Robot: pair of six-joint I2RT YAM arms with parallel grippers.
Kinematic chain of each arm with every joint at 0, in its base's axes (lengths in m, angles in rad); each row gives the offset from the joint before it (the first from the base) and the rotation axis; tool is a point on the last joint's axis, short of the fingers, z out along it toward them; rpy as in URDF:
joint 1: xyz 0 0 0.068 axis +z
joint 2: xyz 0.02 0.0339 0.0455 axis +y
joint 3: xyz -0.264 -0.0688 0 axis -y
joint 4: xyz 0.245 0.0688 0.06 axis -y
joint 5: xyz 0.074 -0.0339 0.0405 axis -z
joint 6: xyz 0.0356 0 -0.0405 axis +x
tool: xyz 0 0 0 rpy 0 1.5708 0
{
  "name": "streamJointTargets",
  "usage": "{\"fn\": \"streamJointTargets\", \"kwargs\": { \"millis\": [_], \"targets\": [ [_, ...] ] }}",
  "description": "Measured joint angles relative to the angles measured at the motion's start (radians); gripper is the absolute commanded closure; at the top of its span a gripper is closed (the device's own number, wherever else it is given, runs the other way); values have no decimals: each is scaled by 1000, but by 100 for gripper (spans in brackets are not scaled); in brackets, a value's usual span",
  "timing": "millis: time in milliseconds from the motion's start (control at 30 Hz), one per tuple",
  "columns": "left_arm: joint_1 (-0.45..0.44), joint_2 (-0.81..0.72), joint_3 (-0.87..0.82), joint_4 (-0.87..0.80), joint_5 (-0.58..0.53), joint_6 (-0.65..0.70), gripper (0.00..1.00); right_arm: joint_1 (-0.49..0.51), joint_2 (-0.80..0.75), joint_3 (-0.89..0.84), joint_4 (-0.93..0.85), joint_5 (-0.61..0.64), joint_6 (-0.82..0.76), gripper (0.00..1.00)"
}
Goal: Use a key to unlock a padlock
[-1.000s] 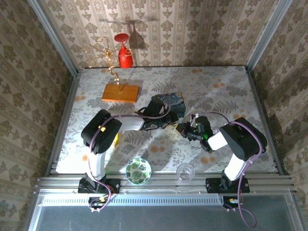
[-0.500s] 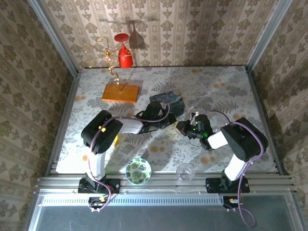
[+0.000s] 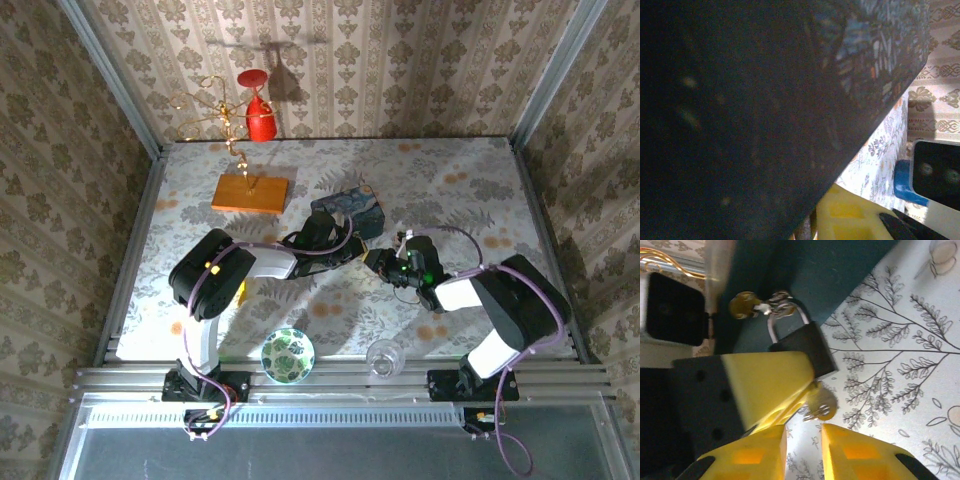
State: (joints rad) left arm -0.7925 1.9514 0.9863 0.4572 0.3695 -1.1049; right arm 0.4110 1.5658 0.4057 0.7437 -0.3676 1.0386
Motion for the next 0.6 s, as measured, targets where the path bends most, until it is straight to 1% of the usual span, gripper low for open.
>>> {"fn": "streamJointTargets", "kwargs": {
  "millis": [167,233,333,433,600],
  "targets": [
    [0,0,0,5,1,-10,100,34,-201,18,-236,96,-142,74],
    [-1,0,0,8,1,-17,100,58,-287,36,-354,160,-222,75],
    [-1,0,0,8,6,-20,100,100,-370,64,-494,257,-336,75],
    [-1,0,0,8,14,-22,100,135,-398,81,-591,333,-432,75],
    [-1,0,3,7,29,-27,100,181,-375,106,-685,417,-551,75]
  ]
}}
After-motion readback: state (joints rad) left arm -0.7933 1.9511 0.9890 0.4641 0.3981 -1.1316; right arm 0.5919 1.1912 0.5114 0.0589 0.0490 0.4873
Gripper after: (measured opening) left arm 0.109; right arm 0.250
